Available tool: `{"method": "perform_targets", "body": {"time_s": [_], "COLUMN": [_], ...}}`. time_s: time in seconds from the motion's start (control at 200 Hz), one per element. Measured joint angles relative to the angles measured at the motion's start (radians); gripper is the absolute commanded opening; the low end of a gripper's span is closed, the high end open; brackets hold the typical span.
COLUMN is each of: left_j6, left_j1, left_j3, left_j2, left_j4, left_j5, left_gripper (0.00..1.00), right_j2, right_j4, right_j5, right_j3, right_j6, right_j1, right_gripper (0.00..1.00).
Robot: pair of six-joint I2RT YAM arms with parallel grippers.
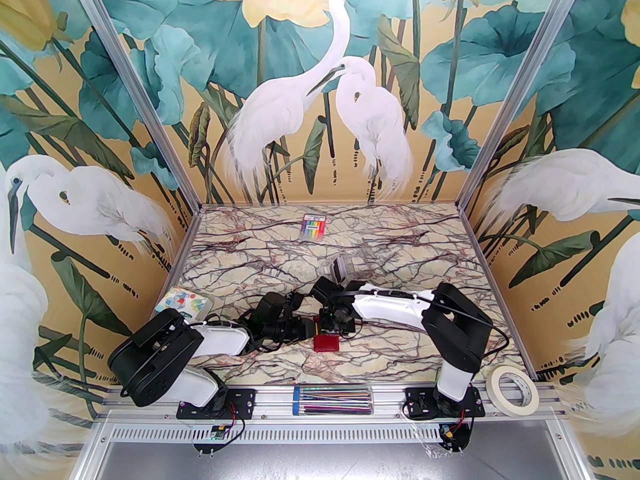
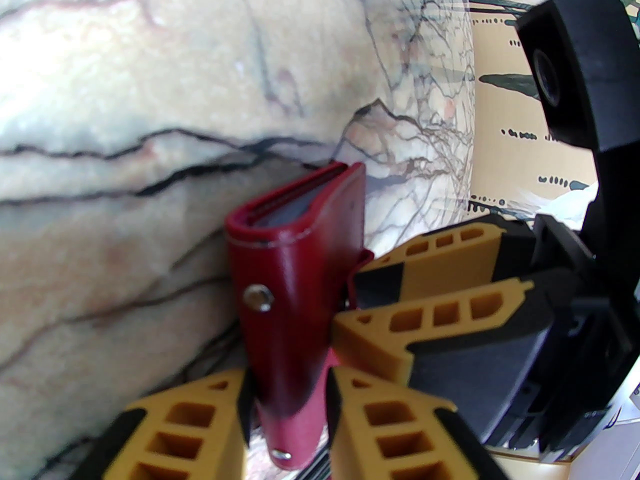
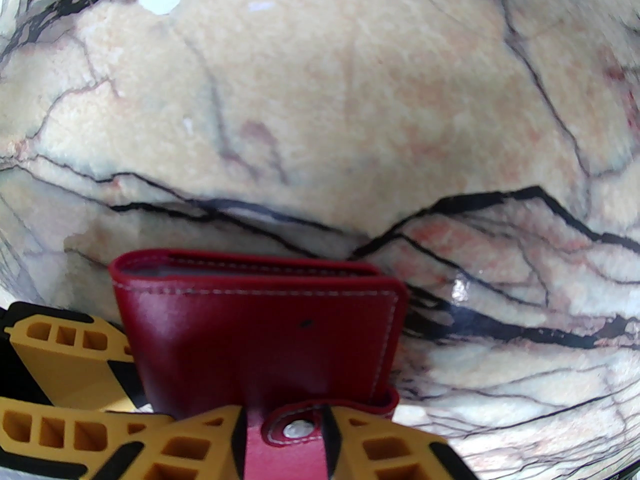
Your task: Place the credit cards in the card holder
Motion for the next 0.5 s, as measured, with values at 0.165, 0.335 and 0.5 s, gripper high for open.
{"method": "perform_targets", "body": {"time_s": [0.165, 0.335, 0.5], "left_j6": [-0.008, -0.011, -0.004], "left_j1": [-0.006, -0.006, -0.010], "left_j3": [0.004, 0.007, 0.008], "left_j2": [0.018, 0.027, 0.027], "left_j4": [0.020, 0.020, 0.009], "left_j5": [0.001, 0.001, -0.010], "left_gripper": [0.24, 0.17, 0.06], "right_j2": [0.000, 0.000, 0.000], "right_j4": [-0.003, -0.011, -0.011], "right_j5": [0.002, 0.011, 0.013], "right_j3": [0.000, 0.000, 0.000], "right_j6": [-0.006, -0.007, -0.006], "right_j1": [0.000, 0.000, 0.000], "right_gripper": [0.27, 0.20, 0.17]}}
